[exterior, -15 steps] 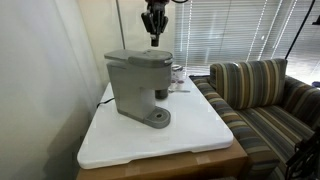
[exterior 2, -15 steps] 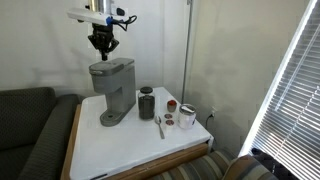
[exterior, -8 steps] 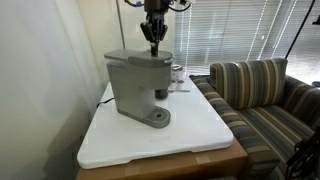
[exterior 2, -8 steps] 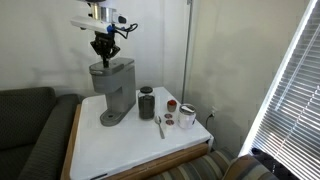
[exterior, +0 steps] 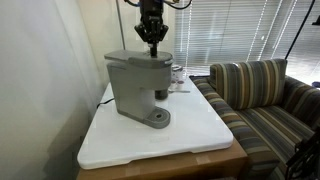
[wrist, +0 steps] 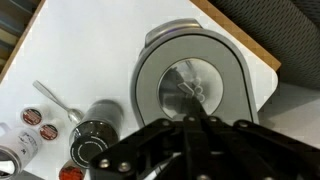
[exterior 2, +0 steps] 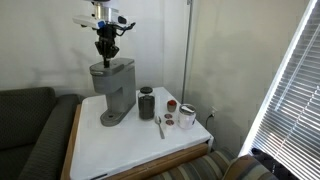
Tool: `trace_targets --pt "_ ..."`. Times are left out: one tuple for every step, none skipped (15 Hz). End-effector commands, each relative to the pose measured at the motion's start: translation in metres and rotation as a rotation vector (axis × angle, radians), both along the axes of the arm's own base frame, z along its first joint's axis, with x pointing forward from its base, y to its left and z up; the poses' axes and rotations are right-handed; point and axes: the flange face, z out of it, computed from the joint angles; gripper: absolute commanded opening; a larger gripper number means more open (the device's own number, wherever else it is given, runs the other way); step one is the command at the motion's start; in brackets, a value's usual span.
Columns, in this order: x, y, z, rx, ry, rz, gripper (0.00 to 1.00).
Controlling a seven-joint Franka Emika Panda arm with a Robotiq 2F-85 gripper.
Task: Open the coffee maker
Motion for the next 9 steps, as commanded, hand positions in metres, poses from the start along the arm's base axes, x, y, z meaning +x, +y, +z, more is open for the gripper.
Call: trace_targets --pt "0.024 0.0 -0.062 -0.052 0.091 -0.042 0.0" --pt "0.027 0.0 -0.064 -0.05 0.109 -0.047 0.0" --pt "0.029 -0.002 -0.064 -0.045 0.123 -0.051 0.0" --pt "0.031 -0.002 -0.065 -0.045 0.135 -0.055 0.0" --pt "0.032 -0.002 -0.063 -0.045 0.142 -0.054 0.0" --pt "0.033 -0.002 -0.059 -0.044 0.145 -0.054 0.0" --pt "0.034 -0.002 -0.054 -0.046 0.143 -0.05 0.0" --pt "0.035 -0.003 -0.048 -0.041 0.136 -0.042 0.0" --pt "0.035 -0.002 -0.041 -0.034 0.128 -0.035 0.0"
